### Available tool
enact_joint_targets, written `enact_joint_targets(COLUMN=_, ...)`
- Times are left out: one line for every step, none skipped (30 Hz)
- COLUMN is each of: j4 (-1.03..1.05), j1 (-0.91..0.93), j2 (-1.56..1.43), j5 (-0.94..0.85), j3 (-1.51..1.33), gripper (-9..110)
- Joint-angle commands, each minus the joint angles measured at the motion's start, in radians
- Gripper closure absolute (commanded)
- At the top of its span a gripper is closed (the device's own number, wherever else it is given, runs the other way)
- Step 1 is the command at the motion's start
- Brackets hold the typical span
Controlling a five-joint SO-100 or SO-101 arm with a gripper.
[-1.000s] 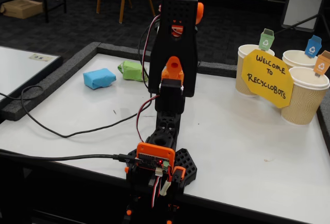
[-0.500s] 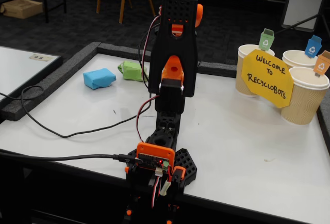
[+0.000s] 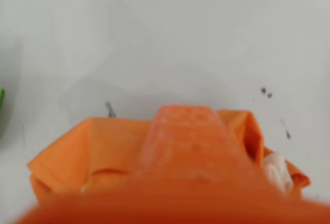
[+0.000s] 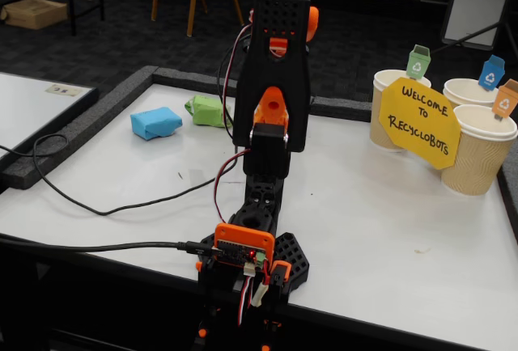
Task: Sort rubbish by color.
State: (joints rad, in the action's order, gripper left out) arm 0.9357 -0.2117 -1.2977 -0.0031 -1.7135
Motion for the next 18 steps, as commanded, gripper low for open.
enact_joint_targets(j4=0.075, j1=-0.003, j2=-0.044, j5=0.009, j3=0.169, gripper=101)
enact_joint_targets(j4=0.098, j1=-0.005, j2=-0.048, j5=0.009, j3=0.189, gripper=101)
enact_joint_targets(j4=0.118, j1=-0.005, j2=-0.054, j5=0.008, j3=0.207, gripper=101)
enact_joint_targets(j4=0.137, j1=-0.005, j2=-0.061, j5=0.008, j3=0.222, gripper=101)
enact_joint_targets(j4=0.150, j1=-0.006, j2=-0.074, j5=0.008, j3=0.232, gripper=101)
enact_joint_targets(j4=0.160, j1=-0.008, j2=-0.091, j5=0.008, j3=0.235, gripper=101)
enact_joint_targets(j4=0.169, j1=-0.009, j2=-0.109, j5=0.008, j3=0.235, gripper=101)
enact_joint_targets(j4=0.176, j1=-0.011, j2=-0.129, j5=0.008, j3=0.235, gripper=101)
enact_joint_targets(j4=0.186, j1=-0.014, j2=-0.147, j5=0.008, j3=0.235, gripper=101)
enact_joint_targets(j4=0.195, j1=-0.017, j2=-0.167, j5=0.008, j3=0.235, gripper=101)
enact_joint_targets(j4=0.206, j1=-0.021, j2=-0.187, j5=0.008, j3=0.235, gripper=101)
enact_joint_targets(j4=0.215, j1=-0.025, j2=-0.207, j5=0.008, j3=0.235, gripper=101)
enact_joint_targets(j4=0.225, j1=-0.028, j2=-0.227, j5=0.008, j3=0.235, gripper=101)
enact_joint_targets(j4=0.238, j1=-0.031, j2=-0.249, j5=0.008, j3=0.233, gripper=101)
enact_joint_targets(j4=0.247, j1=-0.032, j2=-0.272, j5=0.008, j3=0.232, gripper=101)
enact_joint_targets(j4=0.258, j1=-0.034, j2=-0.298, j5=0.008, j3=0.229, gripper=101)
enact_joint_targets(j4=0.270, j1=-0.034, j2=-0.324, j5=0.008, j3=0.227, gripper=101)
enact_joint_targets(j4=0.281, j1=-0.034, j2=-0.347, j5=0.008, j3=0.224, gripper=101)
